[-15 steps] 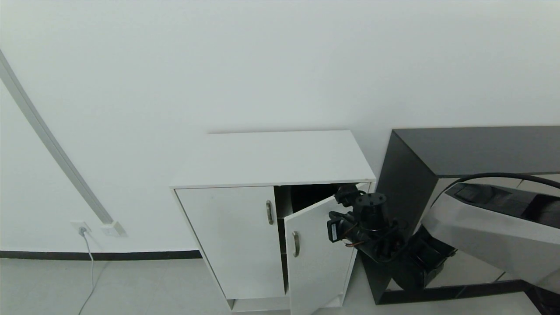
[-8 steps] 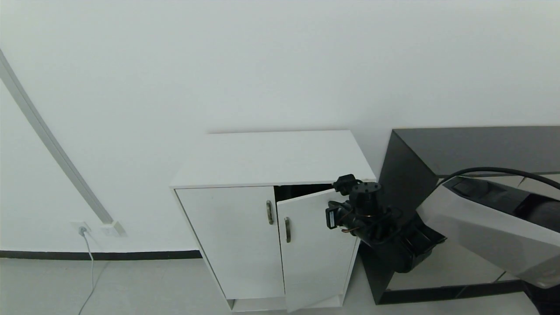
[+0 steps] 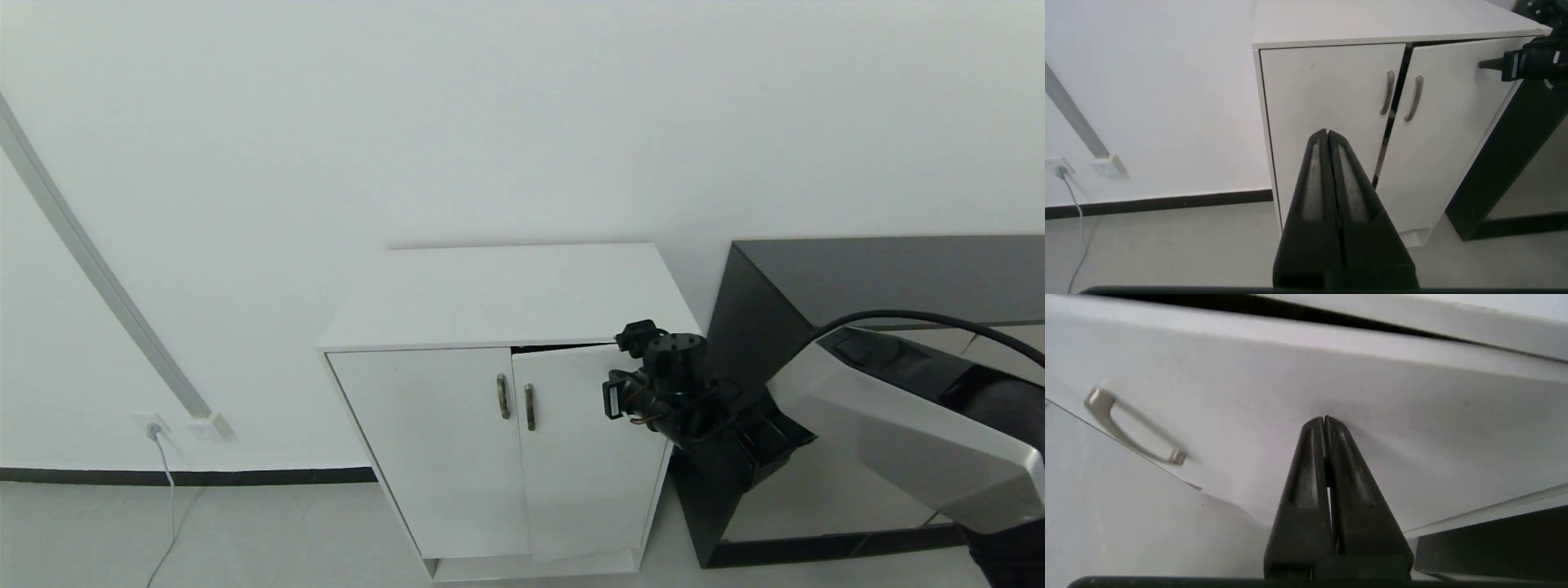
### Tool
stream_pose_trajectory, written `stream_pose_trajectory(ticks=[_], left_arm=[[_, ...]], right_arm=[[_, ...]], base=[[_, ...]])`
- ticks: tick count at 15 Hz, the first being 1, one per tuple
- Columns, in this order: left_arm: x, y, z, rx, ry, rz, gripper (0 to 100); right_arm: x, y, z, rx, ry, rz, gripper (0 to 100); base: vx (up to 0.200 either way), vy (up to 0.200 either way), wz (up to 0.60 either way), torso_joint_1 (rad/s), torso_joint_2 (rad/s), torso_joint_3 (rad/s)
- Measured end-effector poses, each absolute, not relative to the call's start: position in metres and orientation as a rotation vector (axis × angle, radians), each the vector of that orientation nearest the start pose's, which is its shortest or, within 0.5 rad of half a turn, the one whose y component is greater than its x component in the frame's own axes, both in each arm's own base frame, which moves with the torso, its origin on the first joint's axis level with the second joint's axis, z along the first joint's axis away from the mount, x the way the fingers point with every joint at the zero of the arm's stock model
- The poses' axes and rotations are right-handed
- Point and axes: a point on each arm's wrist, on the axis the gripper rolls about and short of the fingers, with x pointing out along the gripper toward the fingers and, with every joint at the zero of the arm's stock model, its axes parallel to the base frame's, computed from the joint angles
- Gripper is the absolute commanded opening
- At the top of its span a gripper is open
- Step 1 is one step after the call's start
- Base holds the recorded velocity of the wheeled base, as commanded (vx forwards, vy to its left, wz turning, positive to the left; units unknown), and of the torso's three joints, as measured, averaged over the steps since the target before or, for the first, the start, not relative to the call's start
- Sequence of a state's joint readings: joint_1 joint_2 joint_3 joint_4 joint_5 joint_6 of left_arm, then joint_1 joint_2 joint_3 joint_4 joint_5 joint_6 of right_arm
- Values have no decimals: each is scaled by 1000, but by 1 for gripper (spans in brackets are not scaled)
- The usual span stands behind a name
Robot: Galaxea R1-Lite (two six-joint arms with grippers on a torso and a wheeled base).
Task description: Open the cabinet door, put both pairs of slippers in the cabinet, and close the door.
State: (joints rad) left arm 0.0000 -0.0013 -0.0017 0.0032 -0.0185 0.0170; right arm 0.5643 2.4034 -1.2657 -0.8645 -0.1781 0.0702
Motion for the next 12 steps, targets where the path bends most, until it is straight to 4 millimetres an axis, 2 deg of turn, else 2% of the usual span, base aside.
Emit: stream_pose_trajectory(ticks=[12], left_arm=[[-23, 0, 76, 17, 0, -18, 0]], right_arm=[[408, 248, 52, -22, 251, 363, 0]], base=[[0, 0, 0, 0, 0, 0]])
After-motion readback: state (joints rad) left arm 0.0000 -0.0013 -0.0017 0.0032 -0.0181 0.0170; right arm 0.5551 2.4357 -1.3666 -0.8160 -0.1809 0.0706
